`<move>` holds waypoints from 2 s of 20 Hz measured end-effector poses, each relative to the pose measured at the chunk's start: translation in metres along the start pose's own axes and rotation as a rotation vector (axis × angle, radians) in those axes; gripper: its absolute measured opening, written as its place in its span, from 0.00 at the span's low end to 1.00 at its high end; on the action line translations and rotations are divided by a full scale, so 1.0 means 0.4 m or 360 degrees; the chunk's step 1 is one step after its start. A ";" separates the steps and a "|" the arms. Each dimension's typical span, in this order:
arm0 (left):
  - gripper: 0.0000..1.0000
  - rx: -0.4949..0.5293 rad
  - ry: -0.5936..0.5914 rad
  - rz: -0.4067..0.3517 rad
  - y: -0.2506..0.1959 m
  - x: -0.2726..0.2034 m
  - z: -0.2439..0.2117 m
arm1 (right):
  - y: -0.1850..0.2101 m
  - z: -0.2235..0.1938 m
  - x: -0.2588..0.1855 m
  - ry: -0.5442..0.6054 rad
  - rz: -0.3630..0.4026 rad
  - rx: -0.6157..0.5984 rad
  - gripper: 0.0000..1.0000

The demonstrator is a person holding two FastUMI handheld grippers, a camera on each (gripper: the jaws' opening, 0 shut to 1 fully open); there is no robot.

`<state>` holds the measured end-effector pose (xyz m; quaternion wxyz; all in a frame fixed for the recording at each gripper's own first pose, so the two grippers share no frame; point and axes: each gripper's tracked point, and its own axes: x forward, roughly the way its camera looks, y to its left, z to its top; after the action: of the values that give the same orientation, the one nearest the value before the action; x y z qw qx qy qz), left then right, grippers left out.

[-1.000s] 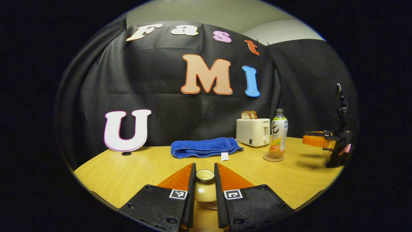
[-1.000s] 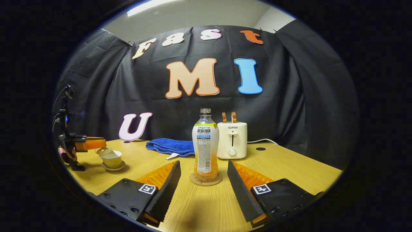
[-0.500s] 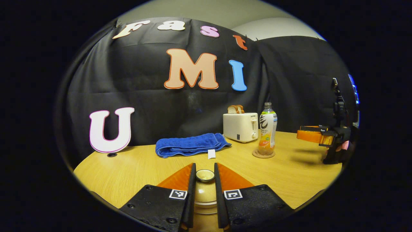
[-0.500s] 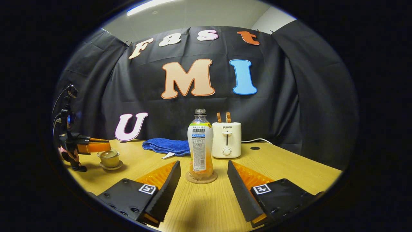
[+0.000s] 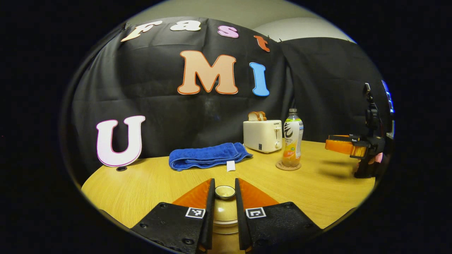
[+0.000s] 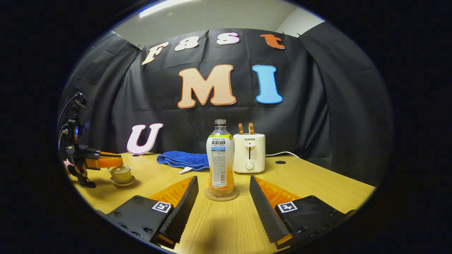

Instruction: Open the teacup lid with one hand, grasp the water bottle and pour water into the teacup with the other hand; after pouring, place the water bottle on the coaster and then close the teacup lid.

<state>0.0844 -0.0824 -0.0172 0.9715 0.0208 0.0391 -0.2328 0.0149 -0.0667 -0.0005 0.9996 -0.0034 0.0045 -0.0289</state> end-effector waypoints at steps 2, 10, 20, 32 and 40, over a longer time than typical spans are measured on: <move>0.29 -0.0006 -0.0006 0.0015 0.005 -0.001 0.002 | -0.001 0.001 0.000 0.0000 0.0000 0.0000 0.95; 0.90 -0.0055 -0.0056 0.0068 0.017 -0.022 0.012 | -0.002 0.002 0.001 0.0000 0.0002 -0.0001 0.95; 0.93 -0.0077 -0.0128 0.0267 0.053 -0.155 0.020 | -0.021 0.006 0.001 -0.0002 -0.0049 -0.0004 0.93; 0.92 -0.0082 -0.0100 0.1043 0.244 -0.314 0.000 | -0.051 0.008 -0.005 -0.0005 -0.0116 -0.0006 0.90; 0.92 -0.0086 -0.0100 0.1040 0.244 -0.311 -0.001 | -0.050 0.011 -0.002 -0.0005 -0.0108 -0.0007 0.93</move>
<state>0.0183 0.0607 -0.0049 0.9958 -0.0009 0.0065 0.0918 0.0130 -0.0867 0.0039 0.9980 -0.0058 0.0028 -0.0629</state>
